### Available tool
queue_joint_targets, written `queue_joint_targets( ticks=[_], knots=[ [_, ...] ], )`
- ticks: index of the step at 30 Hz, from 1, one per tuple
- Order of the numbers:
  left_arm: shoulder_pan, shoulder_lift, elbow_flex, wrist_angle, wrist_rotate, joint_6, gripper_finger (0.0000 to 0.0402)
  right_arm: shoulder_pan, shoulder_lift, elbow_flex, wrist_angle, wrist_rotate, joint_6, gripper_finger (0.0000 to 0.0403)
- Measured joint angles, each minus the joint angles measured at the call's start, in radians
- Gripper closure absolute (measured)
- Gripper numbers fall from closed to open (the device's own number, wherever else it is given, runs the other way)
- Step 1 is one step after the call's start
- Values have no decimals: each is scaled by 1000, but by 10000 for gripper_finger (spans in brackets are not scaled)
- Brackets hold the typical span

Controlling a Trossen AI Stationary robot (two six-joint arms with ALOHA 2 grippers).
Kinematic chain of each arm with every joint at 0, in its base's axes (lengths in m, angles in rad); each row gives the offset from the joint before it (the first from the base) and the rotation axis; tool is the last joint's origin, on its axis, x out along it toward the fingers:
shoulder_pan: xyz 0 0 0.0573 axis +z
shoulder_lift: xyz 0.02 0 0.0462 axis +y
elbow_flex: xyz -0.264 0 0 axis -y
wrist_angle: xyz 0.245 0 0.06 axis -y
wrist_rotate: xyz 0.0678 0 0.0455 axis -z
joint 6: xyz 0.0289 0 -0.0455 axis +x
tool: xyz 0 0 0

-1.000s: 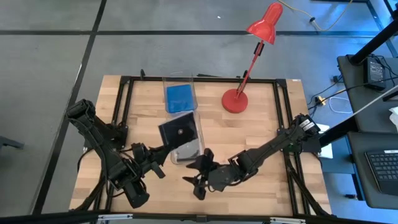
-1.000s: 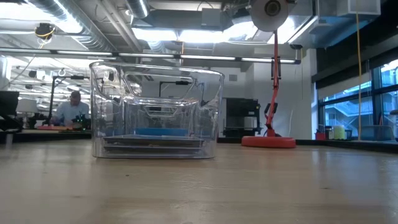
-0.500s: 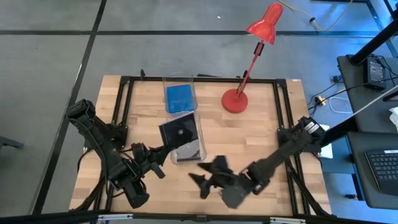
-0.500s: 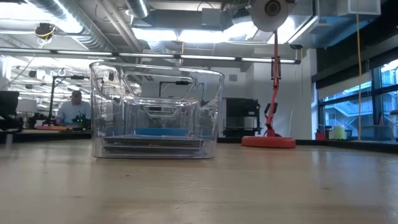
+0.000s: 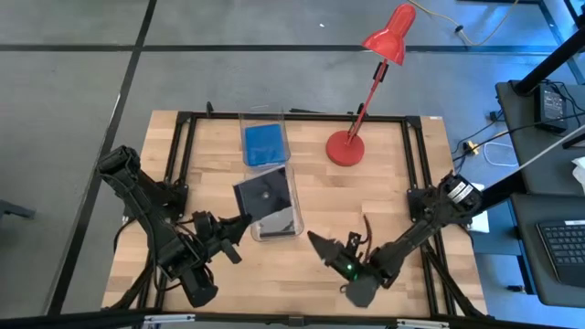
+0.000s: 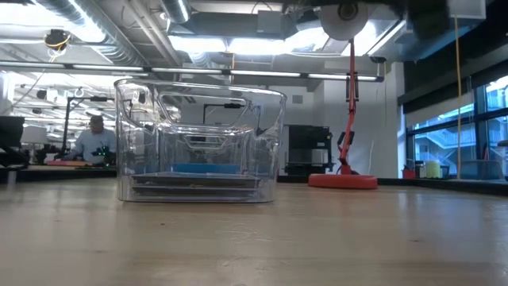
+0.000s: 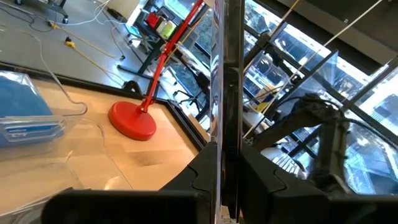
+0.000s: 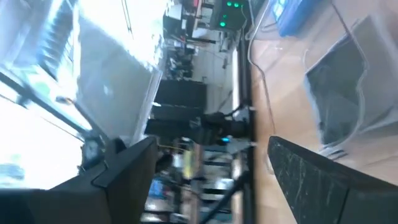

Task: Pick & place jewel cases by type
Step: Put the black cd case into the bottom transparent bin

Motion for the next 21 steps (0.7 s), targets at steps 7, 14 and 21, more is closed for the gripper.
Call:
queue_joint_targets(
  ticks=[7,14,21],
  knots=[
    [-5,0,0,14,0,0,365,-77,18,-20,314,-81,-329,91],
    [-5,0,0,14,0,-48,363,-152,18,80,313,-171,-568,91],
    [28,-4,0,85,0,-94,366,-179,18,124,310,-171,-600,91]
  ],
)
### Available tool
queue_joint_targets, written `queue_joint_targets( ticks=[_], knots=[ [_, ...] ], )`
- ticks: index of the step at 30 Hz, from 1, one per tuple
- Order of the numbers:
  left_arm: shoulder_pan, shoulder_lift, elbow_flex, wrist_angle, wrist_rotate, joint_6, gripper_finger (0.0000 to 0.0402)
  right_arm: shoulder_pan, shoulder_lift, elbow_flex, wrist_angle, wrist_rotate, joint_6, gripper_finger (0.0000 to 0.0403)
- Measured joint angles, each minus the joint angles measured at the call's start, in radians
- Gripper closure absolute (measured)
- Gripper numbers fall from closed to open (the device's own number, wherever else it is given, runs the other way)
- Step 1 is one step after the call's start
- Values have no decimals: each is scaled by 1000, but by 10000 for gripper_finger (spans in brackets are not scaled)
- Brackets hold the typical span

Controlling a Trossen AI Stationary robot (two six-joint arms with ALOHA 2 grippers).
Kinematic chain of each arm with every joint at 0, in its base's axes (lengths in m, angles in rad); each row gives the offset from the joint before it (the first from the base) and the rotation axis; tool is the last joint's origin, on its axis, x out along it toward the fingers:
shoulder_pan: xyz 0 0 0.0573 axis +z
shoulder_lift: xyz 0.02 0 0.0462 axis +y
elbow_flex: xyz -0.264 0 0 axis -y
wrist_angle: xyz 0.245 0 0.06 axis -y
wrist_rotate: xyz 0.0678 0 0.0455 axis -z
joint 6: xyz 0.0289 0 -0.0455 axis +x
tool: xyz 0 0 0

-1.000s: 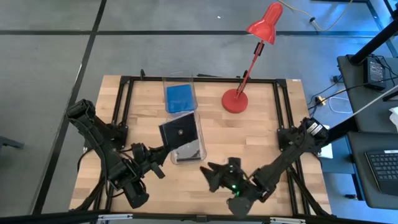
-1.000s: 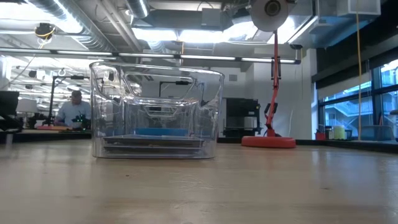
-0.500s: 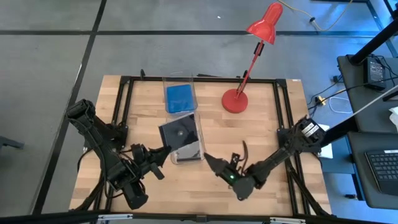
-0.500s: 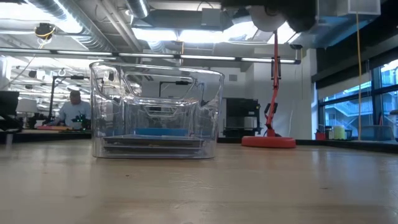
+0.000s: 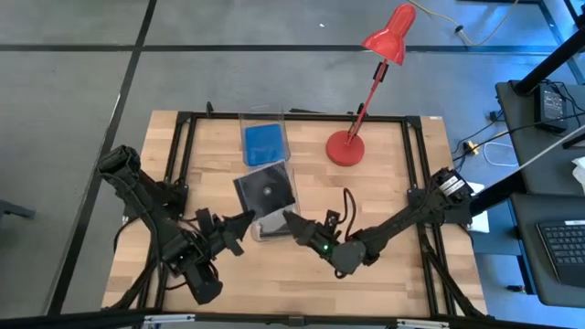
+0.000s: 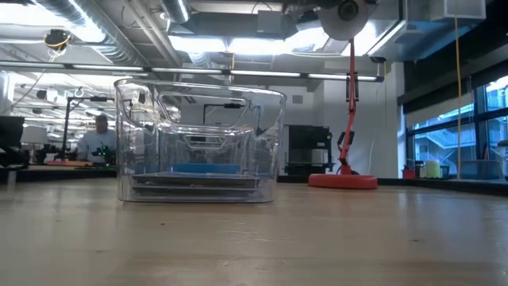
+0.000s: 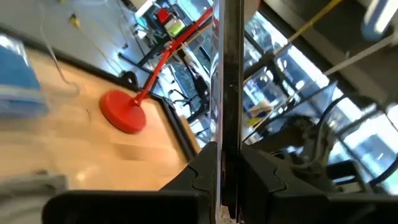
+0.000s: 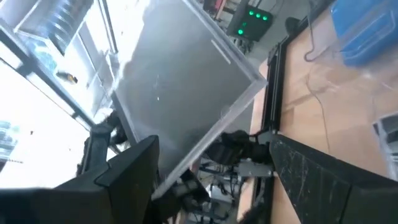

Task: Pick & place jewel cases by type
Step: Put the black cd case into the bottom transparent bin

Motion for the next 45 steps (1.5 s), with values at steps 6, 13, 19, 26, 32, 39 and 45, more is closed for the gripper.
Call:
queue_joint_targets(
  ticks=[6,13,19,26,32,39,45],
  knots=[
    [28,0,0,133,-1,-58,360,-15,0,32,-14,19,-121,91],
    [48,0,0,209,0,-66,366,-15,0,44,-7,87,-424,91],
    [54,0,0,214,0,4,361,-26,0,44,6,39,-243,91],
    [53,0,0,221,0,64,366,-67,0,44,115,-139,-209,94],
    [52,0,0,256,-6,45,360,-84,0,44,176,-209,-207,136],
    [53,0,2,297,-14,-90,364,-84,0,43,287,-213,-271,193],
    [60,-3,2,374,-13,-96,361,-84,0,43,339,-205,-282,211]
  ],
)
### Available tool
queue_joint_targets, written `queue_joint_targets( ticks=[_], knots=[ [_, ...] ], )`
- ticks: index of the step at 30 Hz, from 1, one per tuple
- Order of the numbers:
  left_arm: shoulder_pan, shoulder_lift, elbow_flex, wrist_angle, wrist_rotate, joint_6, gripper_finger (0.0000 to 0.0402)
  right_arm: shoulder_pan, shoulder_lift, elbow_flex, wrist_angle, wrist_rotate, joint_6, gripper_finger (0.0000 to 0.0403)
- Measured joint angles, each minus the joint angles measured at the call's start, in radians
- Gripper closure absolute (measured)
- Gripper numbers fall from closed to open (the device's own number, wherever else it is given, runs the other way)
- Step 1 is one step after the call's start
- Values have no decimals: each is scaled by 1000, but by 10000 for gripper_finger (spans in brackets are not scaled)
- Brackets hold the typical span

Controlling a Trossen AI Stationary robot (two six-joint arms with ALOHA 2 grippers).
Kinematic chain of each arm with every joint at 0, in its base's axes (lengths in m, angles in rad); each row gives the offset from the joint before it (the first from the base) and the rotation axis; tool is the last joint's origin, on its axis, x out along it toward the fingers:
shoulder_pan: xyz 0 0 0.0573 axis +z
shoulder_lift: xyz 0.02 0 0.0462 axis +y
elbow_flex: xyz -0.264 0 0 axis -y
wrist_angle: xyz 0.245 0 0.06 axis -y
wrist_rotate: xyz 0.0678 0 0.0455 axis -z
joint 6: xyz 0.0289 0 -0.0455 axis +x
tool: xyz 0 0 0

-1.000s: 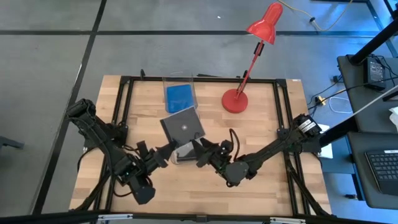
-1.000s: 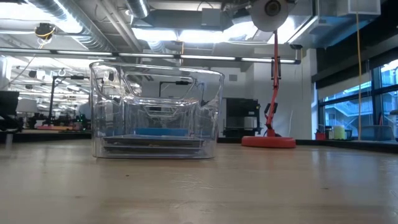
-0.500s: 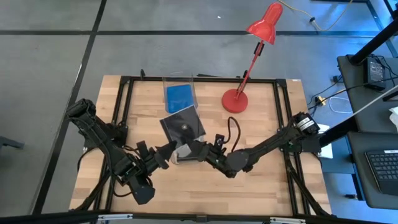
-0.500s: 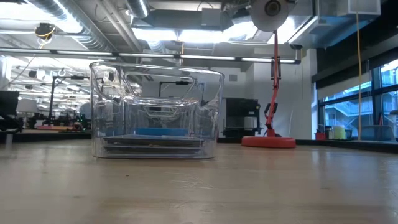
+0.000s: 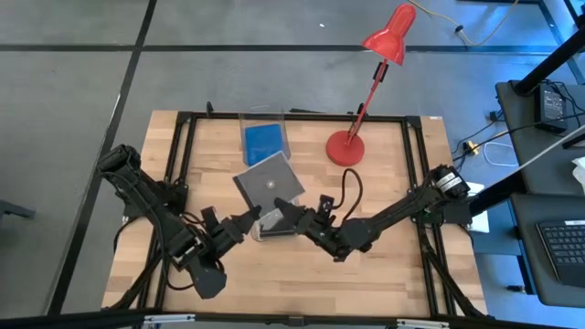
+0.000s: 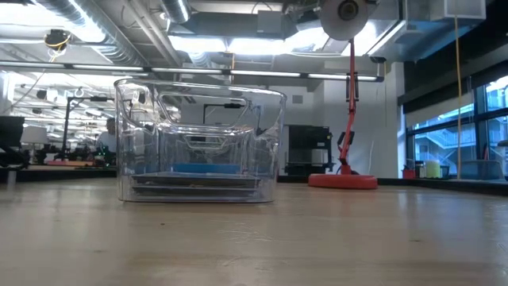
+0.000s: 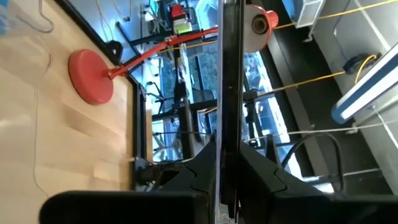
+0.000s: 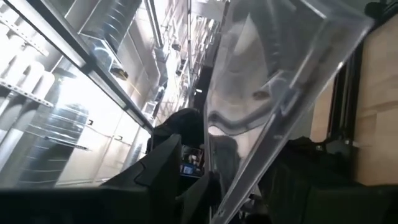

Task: Pick & place jewel cases by type
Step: Put the black cd case into the bottom transparent bin

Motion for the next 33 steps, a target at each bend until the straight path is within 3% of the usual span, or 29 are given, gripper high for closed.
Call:
queue_joint_targets(
  ticks=[14,33],
  knots=[
    [25,0,-2,154,22,221,363,-2,0,0,2,38,-1,220],
    [18,0,-2,154,13,276,353,-3,-2,1,-9,36,-1,365]
  ],
)
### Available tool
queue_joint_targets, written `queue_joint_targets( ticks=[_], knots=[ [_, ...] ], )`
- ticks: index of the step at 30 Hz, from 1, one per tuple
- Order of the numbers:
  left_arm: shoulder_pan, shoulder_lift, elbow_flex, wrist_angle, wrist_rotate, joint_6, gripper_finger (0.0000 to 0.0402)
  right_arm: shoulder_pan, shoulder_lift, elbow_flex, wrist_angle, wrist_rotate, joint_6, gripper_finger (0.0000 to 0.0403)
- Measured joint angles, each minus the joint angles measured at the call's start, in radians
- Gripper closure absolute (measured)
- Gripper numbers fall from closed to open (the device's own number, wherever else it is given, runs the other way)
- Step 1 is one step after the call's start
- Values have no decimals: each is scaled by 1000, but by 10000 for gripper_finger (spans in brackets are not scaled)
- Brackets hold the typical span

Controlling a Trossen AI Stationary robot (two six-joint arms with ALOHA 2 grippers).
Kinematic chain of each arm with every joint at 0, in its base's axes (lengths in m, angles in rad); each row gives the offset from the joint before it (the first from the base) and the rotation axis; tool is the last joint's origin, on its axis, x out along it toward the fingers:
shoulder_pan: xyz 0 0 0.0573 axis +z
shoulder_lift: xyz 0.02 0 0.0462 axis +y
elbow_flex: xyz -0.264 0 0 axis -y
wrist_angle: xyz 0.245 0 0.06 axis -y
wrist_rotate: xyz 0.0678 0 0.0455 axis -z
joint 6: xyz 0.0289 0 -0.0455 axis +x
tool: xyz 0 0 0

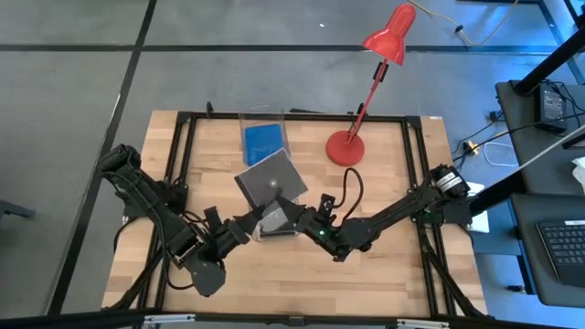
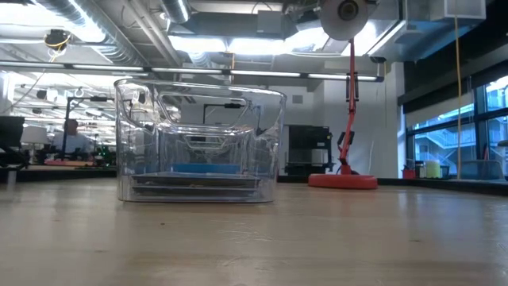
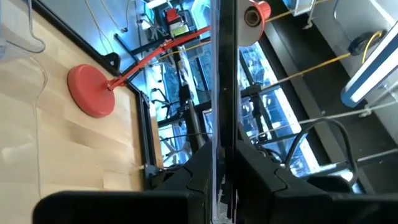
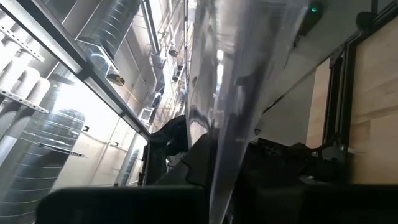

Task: Pick & place jewel cases by type
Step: Put the black cd case into the bottom transparent bin

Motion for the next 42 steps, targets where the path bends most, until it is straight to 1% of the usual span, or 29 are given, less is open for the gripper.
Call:
queue_joint_targets(
  ticks=[4,9,15,20,25,29,31,33,36,39,42],
  knots=[
    [0,0,0,0,2,37,348,0,0,1,-1,-1,-1,373],
    [3,0,-1,0,-1,99,348,0,0,1,-5,-2,-2,367],
    [3,0,-1,-1,-2,105,342,0,0,1,-5,-16,-4,373],
    [3,0,-1,-5,7,107,310,-1,0,1,-9,-24,-9,368],
    [4,1,-2,-1,12,124,254,-1,0,1,-11,-30,-8,372],
    [-2,1,-2,0,68,142,211,-1,0,1,-10,-28,-9,374],
    [-15,1,-2,0,83,189,197,-3,0,1,-9,-25,-9,369],
    [-38,1,-2,3,71,245,189,-4,0,1,-9,-15,-9,364],
    [-87,-11,-2,2,14,304,185,-4,0,1,-8,2,-11,365],
    [-133,-39,-2,2,5,372,186,-4,0,1,-7,3,-54,373],
    [-177,-61,-2,-1,3,445,189,-4,0,1,-7,-8,-60,376]
  ],
)
